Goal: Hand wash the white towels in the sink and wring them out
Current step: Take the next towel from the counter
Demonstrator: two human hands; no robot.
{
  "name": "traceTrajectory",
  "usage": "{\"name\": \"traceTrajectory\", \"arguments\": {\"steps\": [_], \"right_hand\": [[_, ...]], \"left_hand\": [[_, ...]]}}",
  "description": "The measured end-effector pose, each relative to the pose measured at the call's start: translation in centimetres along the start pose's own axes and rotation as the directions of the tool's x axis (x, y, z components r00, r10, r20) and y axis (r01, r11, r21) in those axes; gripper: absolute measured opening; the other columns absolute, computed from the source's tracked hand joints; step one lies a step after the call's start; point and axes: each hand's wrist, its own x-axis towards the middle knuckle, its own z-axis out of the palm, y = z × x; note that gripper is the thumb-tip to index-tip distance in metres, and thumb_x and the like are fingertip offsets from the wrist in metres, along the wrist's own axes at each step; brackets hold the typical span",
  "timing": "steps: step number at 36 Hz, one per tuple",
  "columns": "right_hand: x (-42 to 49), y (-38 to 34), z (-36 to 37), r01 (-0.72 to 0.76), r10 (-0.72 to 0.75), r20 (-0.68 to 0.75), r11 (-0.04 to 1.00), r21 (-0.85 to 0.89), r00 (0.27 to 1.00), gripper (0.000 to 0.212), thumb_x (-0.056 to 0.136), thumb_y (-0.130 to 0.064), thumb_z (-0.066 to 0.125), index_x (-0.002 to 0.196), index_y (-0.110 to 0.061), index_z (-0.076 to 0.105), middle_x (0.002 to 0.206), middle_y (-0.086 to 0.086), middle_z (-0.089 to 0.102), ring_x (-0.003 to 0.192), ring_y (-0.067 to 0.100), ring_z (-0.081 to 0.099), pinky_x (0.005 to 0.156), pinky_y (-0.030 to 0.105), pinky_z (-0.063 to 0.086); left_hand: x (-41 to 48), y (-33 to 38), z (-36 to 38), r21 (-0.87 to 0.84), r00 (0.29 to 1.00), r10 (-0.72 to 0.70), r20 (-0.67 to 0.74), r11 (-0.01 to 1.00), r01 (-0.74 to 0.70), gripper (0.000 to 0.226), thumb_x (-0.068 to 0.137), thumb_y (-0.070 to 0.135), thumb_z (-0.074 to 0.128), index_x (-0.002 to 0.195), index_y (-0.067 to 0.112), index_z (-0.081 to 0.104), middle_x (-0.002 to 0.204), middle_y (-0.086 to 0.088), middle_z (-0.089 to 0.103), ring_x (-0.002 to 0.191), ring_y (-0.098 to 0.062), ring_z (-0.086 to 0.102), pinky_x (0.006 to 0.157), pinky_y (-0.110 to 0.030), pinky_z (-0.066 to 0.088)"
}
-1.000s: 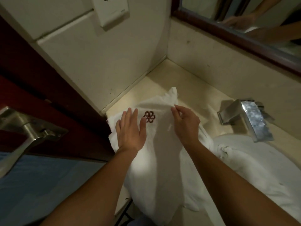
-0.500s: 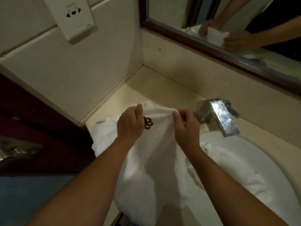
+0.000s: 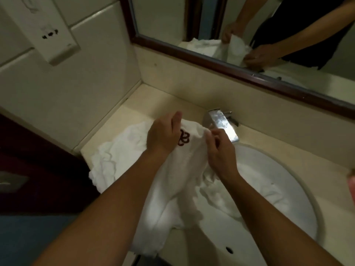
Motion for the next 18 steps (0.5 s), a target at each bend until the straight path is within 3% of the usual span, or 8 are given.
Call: {"name": "traceTrajectory", "arguments": {"steps": [3, 6, 10, 14, 18], "right_hand": [[-0.6, 1.0, -0.1, 0.006, -0.002, 0.059, 0.997, -0.071, 0.998, 0.023, 0.11, -0.033, 0.058, 0.122, -0.019, 0.071, 0.101, -0.012, 0.07, 0.084, -0.011, 0.062, 0.084, 0.033, 0.056], [-1.8, 1.5, 0.6, 0.007, 0.008, 0.135, 0.994, -0.105, 0.991, 0.03, 0.109, -0.028, 0.059, 0.135, -0.016, 0.068, 0.121, 0.002, 0.074, 0.102, 0.006, 0.067, 0.092, 0.031, 0.053], [-3.7, 1.8, 1.7, 0.043, 0.028, 0.302, 0.973, -0.227, 0.953, 0.032, 0.109, -0.027, 0.059, 0.138, -0.019, 0.067, 0.137, 0.003, 0.07, 0.126, 0.021, 0.064, 0.101, 0.026, 0.042], [-5.7, 2.6, 2.8, 0.136, 0.013, 0.387, 0.924, -0.357, 0.922, 0.03, 0.103, -0.029, 0.067, 0.132, -0.02, 0.072, 0.134, 0.005, 0.07, 0.129, 0.028, 0.06, 0.106, 0.034, 0.04], [-7.5, 4.5, 3.8, 0.146, 0.058, 0.497, 0.92, -0.362, 0.866, 0.036, 0.102, -0.04, 0.067, 0.133, -0.023, 0.069, 0.133, 0.01, 0.067, 0.13, 0.029, 0.057, 0.111, 0.04, 0.046]], "left_hand": [[-1.0, -0.7, -0.4, 0.053, 0.998, -0.056, -0.022, 0.997, 0.057, 0.056, 0.104, 0.052, 0.031, 0.094, 0.007, 0.064, 0.094, -0.005, 0.06, 0.088, -0.028, 0.059, 0.073, -0.037, 0.042], [-2.7, -2.1, -0.5, 0.064, 0.998, -0.07, 0.001, 0.996, 0.07, 0.055, 0.104, 0.051, 0.031, 0.11, 0.011, 0.068, 0.112, -0.006, 0.065, 0.106, -0.028, 0.061, 0.09, -0.041, 0.049], [-6.3, -4.0, -0.5, 0.19, 0.992, -0.121, 0.037, 0.975, 0.112, 0.043, 0.112, 0.043, 0.04, 0.13, 0.014, 0.067, 0.133, -0.005, 0.064, 0.121, -0.027, 0.062, 0.105, -0.042, 0.047], [-11.2, -5.8, -0.5, 0.301, 0.989, -0.144, 0.036, 0.945, 0.127, 0.053, 0.107, 0.048, 0.034, 0.115, 0.013, 0.072, 0.118, -0.008, 0.067, 0.106, -0.031, 0.066, 0.094, -0.045, 0.05], [-16.0, -7.2, -0.4, 0.358, 0.988, -0.155, 0.007, 0.923, 0.142, 0.056, 0.105, 0.05, 0.03, 0.103, 0.013, 0.073, 0.103, -0.008, 0.067, 0.092, -0.032, 0.064, 0.086, -0.046, 0.048]]}}
